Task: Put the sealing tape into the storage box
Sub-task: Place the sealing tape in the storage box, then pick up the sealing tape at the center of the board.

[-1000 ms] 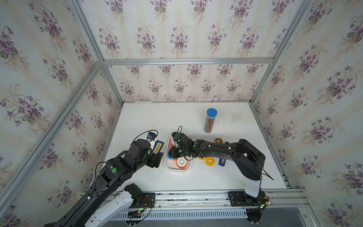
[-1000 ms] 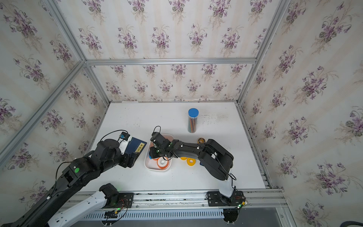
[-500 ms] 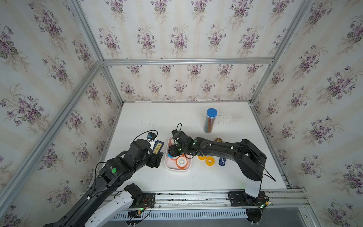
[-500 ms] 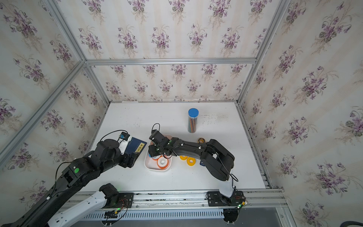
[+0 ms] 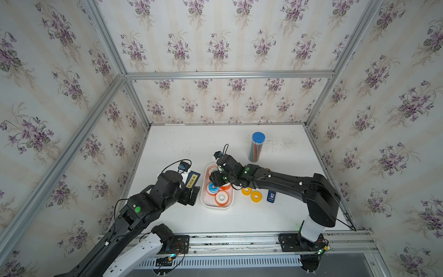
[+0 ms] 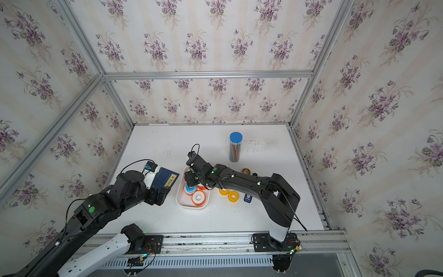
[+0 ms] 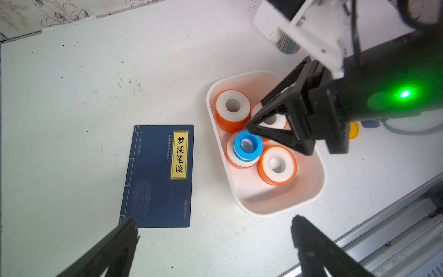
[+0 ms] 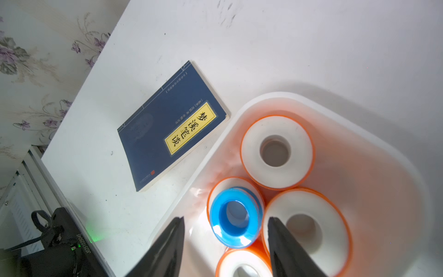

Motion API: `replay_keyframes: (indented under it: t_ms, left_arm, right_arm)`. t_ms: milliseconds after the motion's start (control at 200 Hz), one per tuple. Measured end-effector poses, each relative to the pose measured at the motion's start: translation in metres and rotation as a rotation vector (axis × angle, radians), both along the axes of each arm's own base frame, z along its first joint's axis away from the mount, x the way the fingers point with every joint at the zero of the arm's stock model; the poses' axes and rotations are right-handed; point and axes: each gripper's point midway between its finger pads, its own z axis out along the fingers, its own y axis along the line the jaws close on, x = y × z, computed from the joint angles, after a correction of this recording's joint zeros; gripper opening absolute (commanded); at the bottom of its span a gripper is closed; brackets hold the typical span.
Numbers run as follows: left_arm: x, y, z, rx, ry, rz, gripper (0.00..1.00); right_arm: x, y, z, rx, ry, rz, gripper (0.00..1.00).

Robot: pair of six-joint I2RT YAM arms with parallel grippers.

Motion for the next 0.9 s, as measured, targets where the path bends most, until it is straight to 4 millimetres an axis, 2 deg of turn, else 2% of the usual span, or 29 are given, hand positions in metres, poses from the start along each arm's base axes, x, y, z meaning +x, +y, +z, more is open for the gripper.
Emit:
replay_keyframes:
  t_ms: [100,200,355,420,465,540,615,734,904]
  left_arm:
    - [-0.002,0.002,0.001,-0.008,-0.012,0.000,1.00]
    - [-0.001,0.005,0.003,-0.003,-0.024,0.013,1.00]
    - [-0.001,0.008,0.006,-0.007,-0.037,0.029,1.00]
    - [-0.001,0.006,0.006,-0.013,-0.035,0.023,0.99]
    - [-0.003,0.002,0.005,-0.024,-0.025,0.004,0.99]
    - [-0.005,-0.011,0.004,-0.051,0.011,-0.052,0.95]
    - [-0.004,-0.028,0.002,-0.077,0.059,-0.105,0.85]
    - [0.003,-0.066,0.004,-0.100,0.133,-0.211,0.85]
    - [0.019,-0.119,0.000,-0.028,0.213,-0.327,0.85]
  right_arm:
    - [0.008,-0.029,0.014,0.028,-0.036,-0.039,0.59]
    - [0.017,-0.069,0.023,0.056,-0.073,-0.109,0.59]
    - [0.034,-0.157,0.024,0.102,-0.128,-0.304,0.59]
    - [0.034,-0.194,0.019,0.105,-0.148,-0.392,0.59]
    - [0.031,-0.213,0.015,0.108,-0.156,-0.435,0.60]
    - [0.025,-0.243,0.008,0.114,-0.172,-0.512,0.61]
    - [0.017,-0.268,0.000,0.100,-0.205,-0.583,0.61]
    - [0.001,-0.285,-0.014,0.093,-0.225,-0.626,0.62]
    - [-0.014,-0.306,-0.030,0.112,-0.249,-0.709,0.63]
